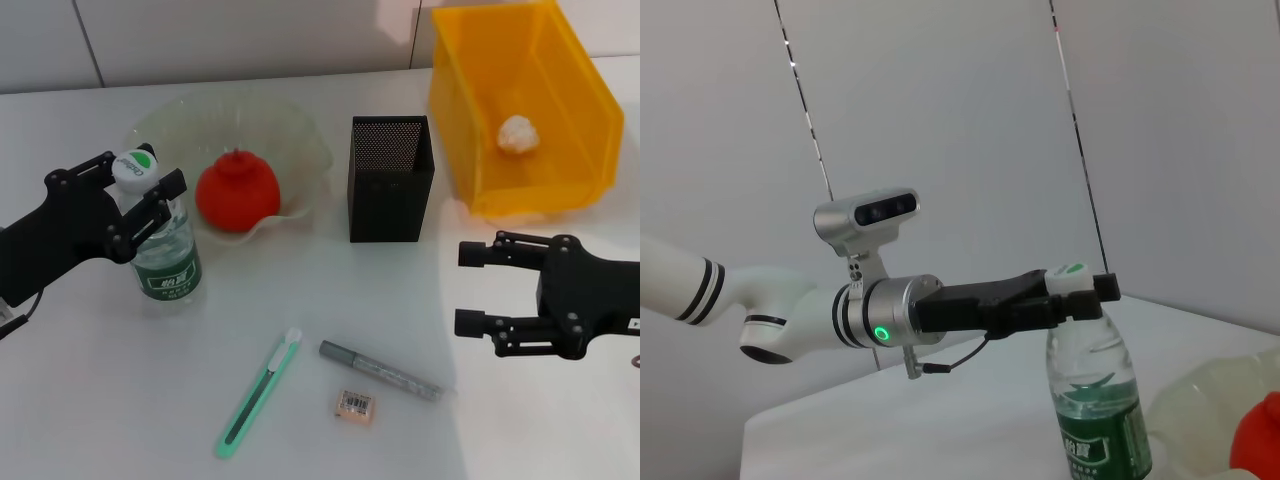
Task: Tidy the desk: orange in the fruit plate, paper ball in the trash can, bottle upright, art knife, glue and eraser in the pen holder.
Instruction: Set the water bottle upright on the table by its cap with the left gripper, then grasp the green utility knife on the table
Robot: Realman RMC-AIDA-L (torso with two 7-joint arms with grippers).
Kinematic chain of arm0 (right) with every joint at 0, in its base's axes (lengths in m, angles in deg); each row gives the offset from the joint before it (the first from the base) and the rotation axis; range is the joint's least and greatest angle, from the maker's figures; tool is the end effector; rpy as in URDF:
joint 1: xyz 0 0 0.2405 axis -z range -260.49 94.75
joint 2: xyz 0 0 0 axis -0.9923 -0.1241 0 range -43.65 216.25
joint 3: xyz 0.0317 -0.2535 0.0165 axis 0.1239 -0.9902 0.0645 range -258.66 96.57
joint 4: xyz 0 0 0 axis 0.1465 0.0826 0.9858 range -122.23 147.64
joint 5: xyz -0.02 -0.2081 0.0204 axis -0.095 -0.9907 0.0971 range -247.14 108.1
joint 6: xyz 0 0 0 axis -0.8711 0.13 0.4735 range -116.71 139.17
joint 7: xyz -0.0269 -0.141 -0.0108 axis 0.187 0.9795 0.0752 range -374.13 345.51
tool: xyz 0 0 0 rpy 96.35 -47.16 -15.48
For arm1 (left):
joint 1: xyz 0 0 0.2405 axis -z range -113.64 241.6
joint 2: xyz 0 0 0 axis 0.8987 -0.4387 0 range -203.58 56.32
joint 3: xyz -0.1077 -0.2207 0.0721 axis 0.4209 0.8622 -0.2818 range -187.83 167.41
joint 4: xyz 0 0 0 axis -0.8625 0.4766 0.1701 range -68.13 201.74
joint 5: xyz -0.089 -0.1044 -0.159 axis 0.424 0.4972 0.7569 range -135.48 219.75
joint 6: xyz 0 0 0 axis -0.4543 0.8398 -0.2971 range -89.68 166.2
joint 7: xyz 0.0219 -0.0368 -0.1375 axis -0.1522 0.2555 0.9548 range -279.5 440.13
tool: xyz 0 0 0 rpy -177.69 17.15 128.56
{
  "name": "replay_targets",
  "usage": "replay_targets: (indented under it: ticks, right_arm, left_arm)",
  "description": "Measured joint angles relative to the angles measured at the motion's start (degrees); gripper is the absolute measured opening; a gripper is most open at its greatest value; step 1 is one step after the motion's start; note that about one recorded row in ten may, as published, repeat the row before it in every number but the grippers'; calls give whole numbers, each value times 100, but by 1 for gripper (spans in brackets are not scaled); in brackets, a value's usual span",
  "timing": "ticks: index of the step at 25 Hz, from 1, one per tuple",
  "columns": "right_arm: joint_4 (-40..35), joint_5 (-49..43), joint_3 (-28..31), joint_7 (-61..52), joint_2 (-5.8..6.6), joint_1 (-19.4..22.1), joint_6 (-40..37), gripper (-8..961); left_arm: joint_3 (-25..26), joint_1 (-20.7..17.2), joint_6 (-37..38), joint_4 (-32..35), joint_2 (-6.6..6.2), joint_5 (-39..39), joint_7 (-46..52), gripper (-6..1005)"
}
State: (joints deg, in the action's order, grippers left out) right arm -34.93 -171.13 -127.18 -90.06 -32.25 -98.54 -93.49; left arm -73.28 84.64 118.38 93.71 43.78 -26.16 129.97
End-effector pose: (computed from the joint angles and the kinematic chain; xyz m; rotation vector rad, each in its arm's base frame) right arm 0.2757 0.2574 0.0326 -2.7486 0.4818 0.9337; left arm -0.2768 0.3139 -0.0056 -2.3172 -0.3467 -0.9644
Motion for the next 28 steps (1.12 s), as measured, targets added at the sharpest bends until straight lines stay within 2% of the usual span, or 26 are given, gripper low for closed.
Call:
replay_targets:
  ticks: [12,21,24,26,28]
  right_arm:
    - [0,-13,-48,8,16,-49,60,795]
    - [0,-17,-36,8,17,-65,57,795]
    - [-3,-17,-17,8,17,-74,56,795]
    - [-30,-18,-11,22,19,-72,56,795]
    - [-37,-18,-11,41,23,-67,52,795]
  left_arm:
    - [44,-16,-201,-5,85,4,5,545]
    - [53,-68,-173,62,78,41,65,560]
    - [53,-125,-115,126,74,49,71,696]
    - [98,-356,-43,421,76,67,171,786]
    - [197,-532,22,581,83,73,231,790]
